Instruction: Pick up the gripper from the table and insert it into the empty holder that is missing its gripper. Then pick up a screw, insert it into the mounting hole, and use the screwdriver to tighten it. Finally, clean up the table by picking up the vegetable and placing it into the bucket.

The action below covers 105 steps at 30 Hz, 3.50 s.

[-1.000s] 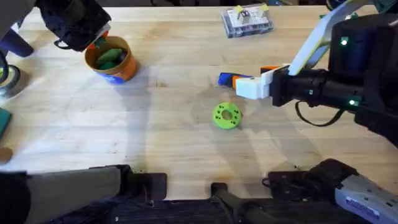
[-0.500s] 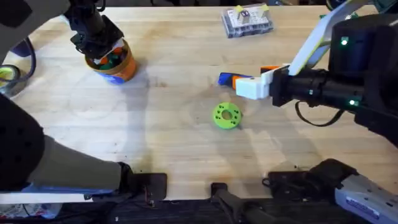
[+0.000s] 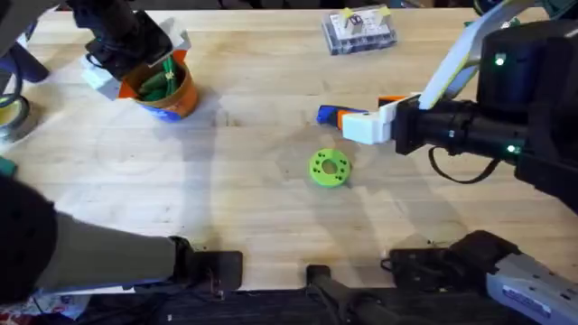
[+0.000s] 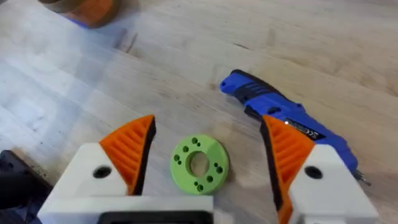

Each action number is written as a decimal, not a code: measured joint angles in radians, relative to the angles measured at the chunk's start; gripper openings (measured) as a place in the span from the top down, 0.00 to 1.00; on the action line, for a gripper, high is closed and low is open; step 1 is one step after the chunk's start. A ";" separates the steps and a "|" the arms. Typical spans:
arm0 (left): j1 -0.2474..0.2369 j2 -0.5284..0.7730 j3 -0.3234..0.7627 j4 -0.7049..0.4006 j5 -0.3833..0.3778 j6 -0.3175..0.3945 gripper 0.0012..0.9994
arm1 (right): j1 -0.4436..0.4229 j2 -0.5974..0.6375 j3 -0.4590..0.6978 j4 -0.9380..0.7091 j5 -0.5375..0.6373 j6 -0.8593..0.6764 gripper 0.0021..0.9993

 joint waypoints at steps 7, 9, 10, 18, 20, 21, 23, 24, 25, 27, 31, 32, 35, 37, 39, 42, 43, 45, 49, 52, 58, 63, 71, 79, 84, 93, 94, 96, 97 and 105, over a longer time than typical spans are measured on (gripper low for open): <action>-0.075 -0.174 0.007 -0.047 0.064 0.212 0.01 | 0.000 0.000 0.000 0.000 0.000 0.000 0.03; -0.120 -0.218 0.010 -0.081 0.098 0.286 0.01 | 0.000 0.000 0.000 0.000 0.000 0.000 0.03; -0.142 -0.235 0.012 -0.099 0.113 0.318 0.01 | 0.000 0.000 0.000 0.000 0.000 0.000 0.03; -0.279 -0.282 0.014 -0.239 0.172 0.494 0.01 | 0.000 0.000 0.000 0.000 0.000 0.000 0.03; -0.294 -0.281 0.014 -0.254 0.175 0.514 0.01 | 0.000 0.000 0.000 0.000 0.000 0.000 0.03; -0.295 -0.282 0.014 -0.255 0.176 0.516 0.01 | 0.000 0.000 0.000 0.000 0.000 0.000 0.03; -0.295 -0.282 0.014 -0.255 0.176 0.516 0.01 | 0.000 0.000 0.000 0.000 0.000 0.000 0.03; -0.295 -0.282 0.014 -0.255 0.176 0.516 0.01 | 0.000 0.000 0.000 0.000 0.000 0.000 0.03; -0.295 -0.282 0.014 -0.255 0.176 0.516 0.01 | 0.000 0.000 0.000 0.000 0.000 0.000 0.03; -0.295 -0.282 0.014 -0.255 0.176 0.516 0.01 | 0.000 0.000 0.000 0.000 0.000 0.000 0.03; -0.295 -0.282 0.014 -0.255 0.176 0.516 0.01 | 0.000 0.000 0.000 0.000 0.000 0.000 0.03; -0.295 -0.282 0.014 -0.255 0.176 0.516 0.01 | 0.000 0.000 0.000 0.000 0.000 0.000 0.03; -0.295 -0.282 0.014 -0.255 0.176 0.516 0.01 | 0.000 0.000 0.000 0.000 0.000 0.000 0.03; -0.295 -0.282 0.014 -0.255 0.176 0.516 0.01 | 0.000 0.000 0.000 0.000 0.000 0.000 0.03; -0.295 -0.282 0.014 -0.255 0.176 0.516 0.01 | 0.000 0.000 0.000 0.000 0.000 0.000 0.03; -0.295 -0.282 0.014 -0.255 0.176 0.516 0.01 | 0.000 0.000 0.000 0.000 0.000 0.000 0.03; -0.295 -0.282 0.014 -0.255 0.176 0.516 0.01 | 0.000 0.000 0.000 0.000 0.000 0.000 0.03; -0.295 -0.282 0.014 -0.255 0.176 0.516 0.01 | 0.000 0.000 0.000 0.000 0.000 0.000 0.03; -0.295 -0.282 0.014 -0.255 0.176 0.516 0.01 | 0.000 0.000 0.000 0.000 0.000 0.000 0.03; -0.295 -0.282 0.014 -0.255 0.176 0.516 0.01 | 0.000 0.000 0.000 0.000 0.000 0.000 0.03; -0.295 -0.282 0.014 -0.255 0.176 0.516 0.01 | 0.000 0.000 0.000 0.000 0.000 0.000 0.03; -0.295 -0.282 0.014 -0.255 0.176 0.516 0.01 | 0.000 0.000 0.000 0.000 0.000 0.000 0.03; -0.295 -0.282 0.014 -0.255 0.176 0.516 0.01 | 0.000 0.000 0.000 0.000 0.000 0.000 0.03; -0.295 -0.282 0.014 -0.255 0.176 0.516 0.01 | 0.000 0.000 0.000 0.000 0.000 0.000 0.03; -0.295 -0.282 0.014 -0.255 0.176 0.516 0.01 | 0.000 0.000 0.000 0.000 0.000 0.000 0.03; -0.295 -0.282 0.014 -0.255 0.176 0.516 0.01 | 0.000 0.000 0.000 0.000 0.000 0.000 0.03; -0.295 -0.282 0.014 -0.255 0.176 0.516 0.01 | 0.000 0.000 0.000 0.000 0.000 0.000 0.03; -0.295 -0.282 0.014 -0.255 0.176 0.516 0.01 | 0.000 0.000 0.000 0.000 0.000 0.000 0.03; -0.295 -0.282 0.014 -0.255 0.176 0.516 0.01 | 0.000 0.000 0.000 0.000 0.000 0.000 0.03; -0.295 -0.282 0.014 -0.255 0.176 0.516 0.01 | 0.000 0.000 0.000 0.000 0.000 0.000 0.03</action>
